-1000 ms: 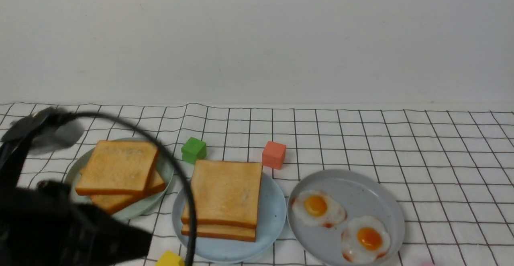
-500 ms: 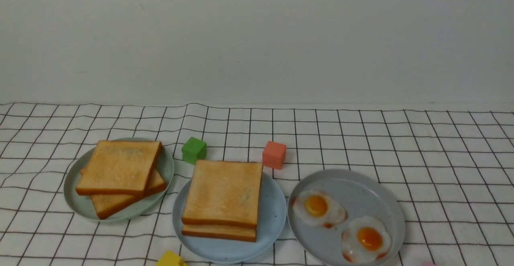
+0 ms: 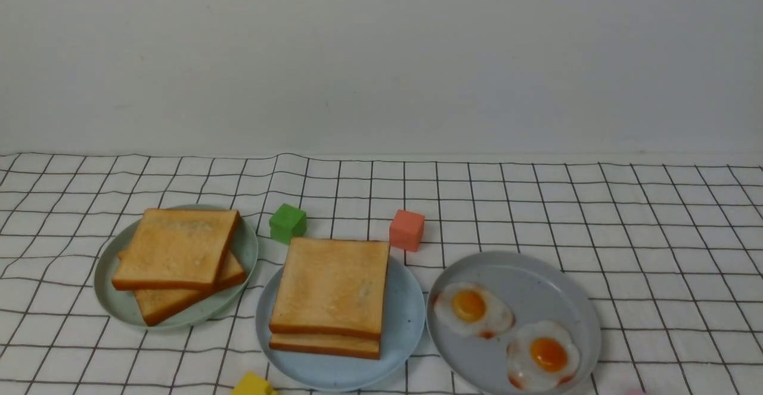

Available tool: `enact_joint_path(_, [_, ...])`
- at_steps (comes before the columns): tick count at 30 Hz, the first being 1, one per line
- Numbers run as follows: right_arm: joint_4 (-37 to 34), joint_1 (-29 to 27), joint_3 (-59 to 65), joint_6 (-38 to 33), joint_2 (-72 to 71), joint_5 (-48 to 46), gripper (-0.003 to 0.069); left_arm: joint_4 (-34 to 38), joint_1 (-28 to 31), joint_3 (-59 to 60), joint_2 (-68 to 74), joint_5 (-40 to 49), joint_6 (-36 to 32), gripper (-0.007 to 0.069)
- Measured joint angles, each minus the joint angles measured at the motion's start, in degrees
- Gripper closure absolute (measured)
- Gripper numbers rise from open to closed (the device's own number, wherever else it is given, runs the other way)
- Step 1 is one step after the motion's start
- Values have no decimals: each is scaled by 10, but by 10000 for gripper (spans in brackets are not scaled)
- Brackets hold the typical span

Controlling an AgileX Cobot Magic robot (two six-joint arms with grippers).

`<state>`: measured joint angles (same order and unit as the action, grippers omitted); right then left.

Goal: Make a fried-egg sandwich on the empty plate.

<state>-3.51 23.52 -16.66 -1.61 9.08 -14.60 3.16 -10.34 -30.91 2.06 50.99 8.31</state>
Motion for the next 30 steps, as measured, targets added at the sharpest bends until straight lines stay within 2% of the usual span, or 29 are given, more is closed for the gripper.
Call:
enact_joint_path(1, [0,0,0,0,0,0,652,-3,0,4,0,-9,0,638])
enact_joint_path(4, [0,0,0,0,0,0,650,-58,4,81,-2,-137,51,638])
enact_joint_path(8, [0,0,0,0,0,0,648,-101,24,187,-23,-224,137,637])
enact_joint_path(10, [0,0,0,0,0,0,646,-105,38,242,-27,-252,146,636])
enact_joint_path(13, [0,0,0,0,0,0,644,-100,45,291,-27,-260,122,634])
enact_joint_path(17, [0,0,0,0,0,-1,640,-84,63,322,-27,-265,22,631])
enact_joint_path(20, [0,0,0,0,0,-2,638,-81,75,323,-27,-268,-25,629])
enact_joint_path(30, [0,0,0,0,0,-2,627,-74,79,325,-27,-281,-43,620])
